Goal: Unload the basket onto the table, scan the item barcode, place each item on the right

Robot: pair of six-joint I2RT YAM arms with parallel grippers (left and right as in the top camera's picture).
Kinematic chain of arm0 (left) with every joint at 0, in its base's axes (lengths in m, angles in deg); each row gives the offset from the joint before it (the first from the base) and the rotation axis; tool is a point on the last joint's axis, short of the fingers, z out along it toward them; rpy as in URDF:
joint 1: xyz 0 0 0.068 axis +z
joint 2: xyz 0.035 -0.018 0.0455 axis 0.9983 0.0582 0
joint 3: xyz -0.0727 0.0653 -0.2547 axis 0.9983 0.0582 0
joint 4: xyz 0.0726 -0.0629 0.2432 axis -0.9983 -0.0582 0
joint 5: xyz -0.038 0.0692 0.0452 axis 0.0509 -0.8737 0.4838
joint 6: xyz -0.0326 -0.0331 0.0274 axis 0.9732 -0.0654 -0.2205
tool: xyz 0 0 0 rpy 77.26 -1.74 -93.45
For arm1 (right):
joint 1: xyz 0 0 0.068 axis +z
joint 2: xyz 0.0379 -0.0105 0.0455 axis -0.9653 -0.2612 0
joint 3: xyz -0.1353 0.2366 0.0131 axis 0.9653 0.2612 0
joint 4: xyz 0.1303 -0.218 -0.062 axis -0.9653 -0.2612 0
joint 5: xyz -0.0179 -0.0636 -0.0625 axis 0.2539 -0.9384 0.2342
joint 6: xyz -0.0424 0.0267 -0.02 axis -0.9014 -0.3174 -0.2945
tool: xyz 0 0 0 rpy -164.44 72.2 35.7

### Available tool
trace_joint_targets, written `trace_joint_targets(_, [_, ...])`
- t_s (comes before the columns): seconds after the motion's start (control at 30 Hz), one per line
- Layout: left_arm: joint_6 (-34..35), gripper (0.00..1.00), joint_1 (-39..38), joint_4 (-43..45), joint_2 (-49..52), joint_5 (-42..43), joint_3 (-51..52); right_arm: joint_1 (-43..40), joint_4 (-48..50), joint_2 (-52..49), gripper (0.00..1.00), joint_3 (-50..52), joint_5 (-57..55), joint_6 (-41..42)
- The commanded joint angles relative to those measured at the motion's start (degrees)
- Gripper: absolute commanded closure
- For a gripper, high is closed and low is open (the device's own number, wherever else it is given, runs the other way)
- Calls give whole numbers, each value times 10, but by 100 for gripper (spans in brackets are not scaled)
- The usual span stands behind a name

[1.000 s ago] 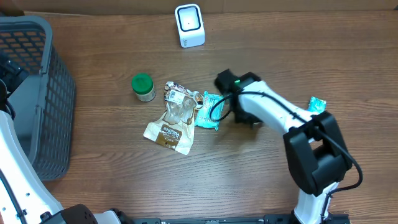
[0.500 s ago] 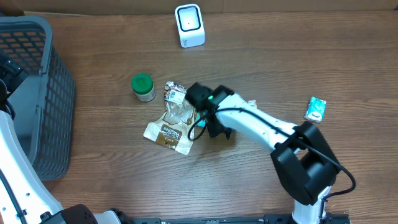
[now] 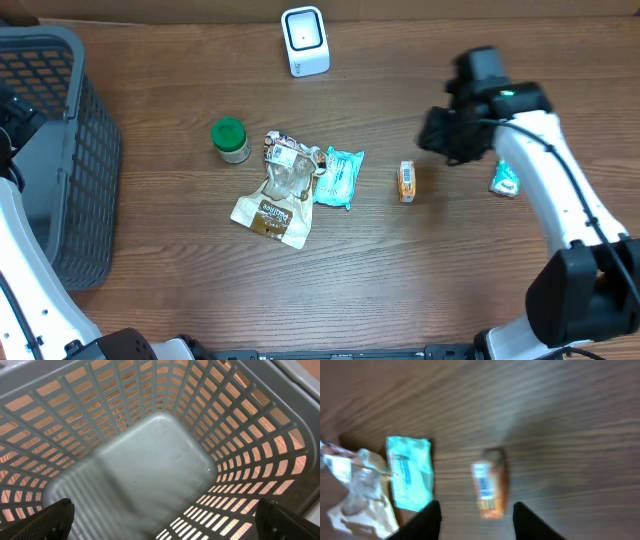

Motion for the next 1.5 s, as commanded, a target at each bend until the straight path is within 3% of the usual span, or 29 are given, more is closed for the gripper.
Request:
trace_joint_targets(0.0, [12,0,2,2,2,2,-11,-43,28,0,68,61,74,-30])
trace_joint_targets(0.2, [12,0,2,2,2,2,-11,-52,120,-1,84,162,63,-27])
trace_joint_targets(0.3, [12,0,2,2,2,2,-11,-51,170,-1,87,202,63,-26])
trace_joint_targets(0.77, [12,0,2,2,2,2,-11,40,258,-1,87,250,63,-91])
trace_joint_targets(1.03, [12,0,2,2,2,2,-11,87,264,0,85,239,63,-69])
trace_joint_targets(1.1, [12,0,2,2,2,2,-11,78,245,0,69,226,63,-39])
trace_joint_targets(1.27, [12,1,2,2,2,2,-11,31,180,3,62,202,83,60])
trace_joint_targets(1.47, [12,0,2,2,2,2,-11,28,170,0,50,211,138,66])
